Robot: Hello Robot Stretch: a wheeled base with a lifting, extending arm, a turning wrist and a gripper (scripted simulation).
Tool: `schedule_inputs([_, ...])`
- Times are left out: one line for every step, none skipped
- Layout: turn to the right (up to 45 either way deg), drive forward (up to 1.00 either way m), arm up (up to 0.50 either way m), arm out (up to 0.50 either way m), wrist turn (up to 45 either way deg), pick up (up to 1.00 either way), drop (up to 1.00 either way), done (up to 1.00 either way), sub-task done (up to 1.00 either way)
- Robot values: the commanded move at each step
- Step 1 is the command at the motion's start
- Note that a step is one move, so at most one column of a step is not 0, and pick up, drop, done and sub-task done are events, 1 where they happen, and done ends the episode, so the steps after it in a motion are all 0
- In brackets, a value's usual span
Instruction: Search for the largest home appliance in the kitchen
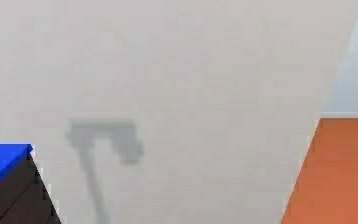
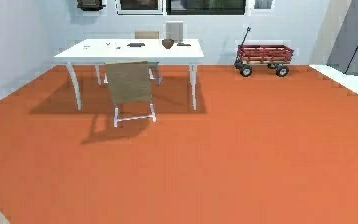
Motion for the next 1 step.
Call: schedule_inputs([-45.0, 0.0, 0.0, 0.0, 0.0, 0.0, 0.0, 0.0, 0.0])
